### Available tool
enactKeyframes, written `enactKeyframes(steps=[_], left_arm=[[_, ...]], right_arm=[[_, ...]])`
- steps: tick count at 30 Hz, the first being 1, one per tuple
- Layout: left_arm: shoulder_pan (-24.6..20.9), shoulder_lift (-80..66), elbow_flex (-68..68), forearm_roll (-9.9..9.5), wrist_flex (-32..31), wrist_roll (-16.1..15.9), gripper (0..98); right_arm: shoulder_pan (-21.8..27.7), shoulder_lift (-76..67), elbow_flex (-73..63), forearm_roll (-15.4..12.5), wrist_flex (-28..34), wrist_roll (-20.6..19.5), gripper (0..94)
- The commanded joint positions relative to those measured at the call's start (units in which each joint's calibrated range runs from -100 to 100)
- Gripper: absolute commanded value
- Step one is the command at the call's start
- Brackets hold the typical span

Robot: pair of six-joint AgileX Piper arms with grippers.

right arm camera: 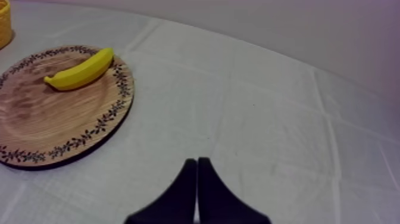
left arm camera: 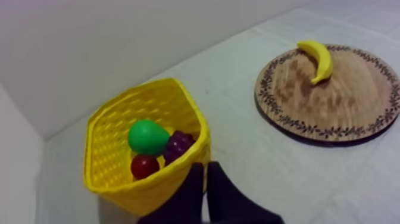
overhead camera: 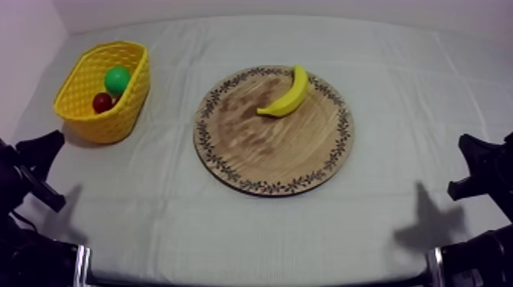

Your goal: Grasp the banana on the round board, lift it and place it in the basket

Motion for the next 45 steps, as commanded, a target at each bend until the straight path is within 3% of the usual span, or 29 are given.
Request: enactKeyframes(steps=[1, 10, 16, 26, 36, 45], left_arm=[[0.56, 3.75, -3.88, -0.47, 0.36, 2.82, 0.1], [4.37, 27.87, -24.54, -0.58, 3.52, 3.17, 0.1], [6.59, 44.79, -42.35, -0.77, 9.54, 9.12, 0.1], [13.03, 69.39, -66.1, -2.05, 21.39, 14.54, 0.8], [14.45, 93.26, -97.95, -0.58, 40.18, 7.41, 0.0], [16.52, 112.15, -118.4, 0.21, 50.42, 2.91, 0.0]], right_arm=[[0.0, 0.0, 0.05, -0.02, 0.1, 0.0, 0.2], [0.0, 0.0, 0.05, -0.02, 0.1, 0.0, 0.2], [0.0, 0.0, 0.05, -0.02, 0.1, -0.02, 0.2], [0.0, 0.0, 0.05, -0.02, 0.1, 0.0, 0.2], [0.0, 0.0, 0.05, -0.02, 0.1, 0.0, 0.2], [0.0, 0.0, 0.05, -0.02, 0.1, 0.0, 0.2]])
